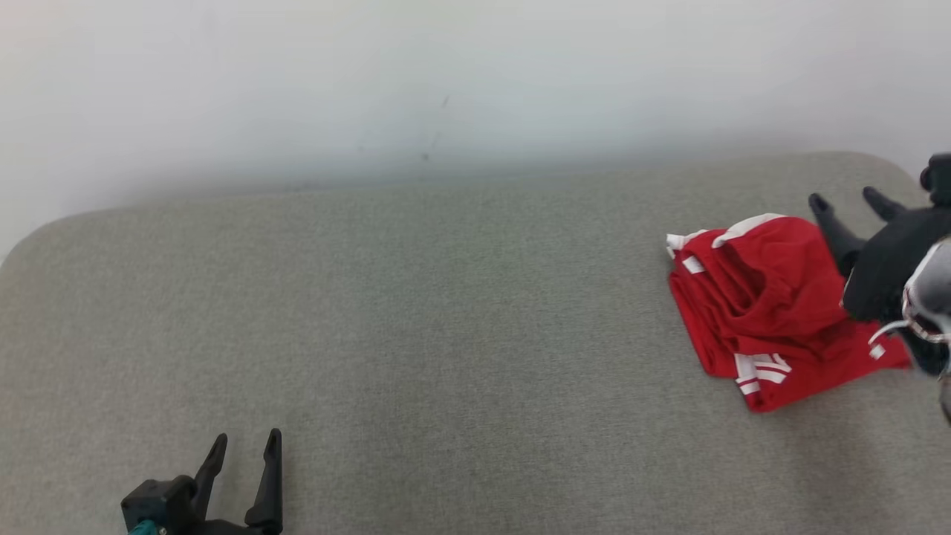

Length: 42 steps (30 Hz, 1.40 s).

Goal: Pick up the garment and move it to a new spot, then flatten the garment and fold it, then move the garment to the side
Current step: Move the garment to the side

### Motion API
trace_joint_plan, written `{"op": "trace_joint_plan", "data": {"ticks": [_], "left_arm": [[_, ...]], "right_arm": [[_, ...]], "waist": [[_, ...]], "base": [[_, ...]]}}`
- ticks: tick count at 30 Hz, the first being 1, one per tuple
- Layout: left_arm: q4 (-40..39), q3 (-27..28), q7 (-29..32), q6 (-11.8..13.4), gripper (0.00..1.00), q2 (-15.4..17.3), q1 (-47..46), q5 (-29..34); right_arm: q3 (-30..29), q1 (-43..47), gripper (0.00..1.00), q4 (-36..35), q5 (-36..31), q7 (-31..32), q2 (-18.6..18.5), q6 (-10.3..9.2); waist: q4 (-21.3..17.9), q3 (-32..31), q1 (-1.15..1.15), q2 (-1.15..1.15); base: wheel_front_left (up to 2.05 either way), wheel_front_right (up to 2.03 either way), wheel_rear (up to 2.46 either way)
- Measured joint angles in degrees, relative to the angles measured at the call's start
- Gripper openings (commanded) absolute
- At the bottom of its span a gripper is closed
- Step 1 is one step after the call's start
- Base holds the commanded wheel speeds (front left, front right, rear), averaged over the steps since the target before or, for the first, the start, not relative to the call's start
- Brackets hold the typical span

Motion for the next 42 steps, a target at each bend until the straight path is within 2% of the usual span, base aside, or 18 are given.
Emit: {"op": "trace_joint_plan", "data": {"ticks": [7, 8, 13, 18, 23, 26, 32, 42], "left_arm": [[-1.19, 0.9, 0.0, 0.85, 1.0, 0.1, 2.25, -0.11], [-1.81, 1.05, 0.0, 1.23, 1.0, 0.16, 2.8, -0.11], [-3.33, 1.85, 0.0, 1.76, 1.0, 0.27, 3.32, -0.1], [-4.52, 2.1, 0.0, 1.81, 1.0, 0.48, 3.44, -0.09], [-5.72, 2.59, 0.0, 2.26, 1.0, 0.58, 4.15, -0.08], [-6.06, 3.18, 0.0, 2.53, 1.0, 0.77, 5.22, -0.08], [-7.36, 4.13, 0.0, 3.26, 1.0, 0.82, 5.64, 0.02], [-9.67, 5.27, 0.0, 4.27, 1.0, 0.26, 6.51, 0.69]], "right_arm": [[-1.18, 9.13, 1.0, -8.62, 0.48, -8.71, 1.37, -0.68], [-1.57, 11.33, 1.0, -10.99, 0.47, -10.89, 1.56, -1.49], [-3.01, 17.0, 1.0, -17.1, 1.0, -16.5, 2.0, -2.76], [-3.13, 20.63, 1.0, -21.4, 0.73, -19.93, 2.47, -4.32], [-4.46, 25.37, 1.0, -24.7, 0.34, -21.02, 2.65, -6.76], [-4.7, 26.98, 1.0, -26.69, 0.32, -21.34, 2.91, -6.81], [-5.64, 30.23, 1.0, -29.14, -2.86, -21.87, 2.76, -8.62], [-6.22, 35.24, 1.0, -30.86, -8.24, -22.05, 3.41, -10.1]], "waist": [[-2.15, -2.36, 0.0, 0.0], [-2.73, -2.94, 0.0, 0.0], [-3.78, -3.96, -0.01, 0.0], [-4.02, -4.27, -0.01, 0.0], [-3.89, -4.36, 0.0, 0.01], [-3.97, -4.51, -0.01, 0.0], [-3.96, -4.52, -0.01, 0.01], [-3.9, -4.21, 0.0, 0.01]], "base": [[0.0, 0.0, 0.0], [0.0, 0.0, 0.0], [0.0, 0.0, 0.0], [0.0, 0.0, 0.0], [0.0, 0.0, 0.0], [0.0, 0.0, 0.0], [0.0, 0.0, 0.0], [0.0, 0.0, 0.0]]}}
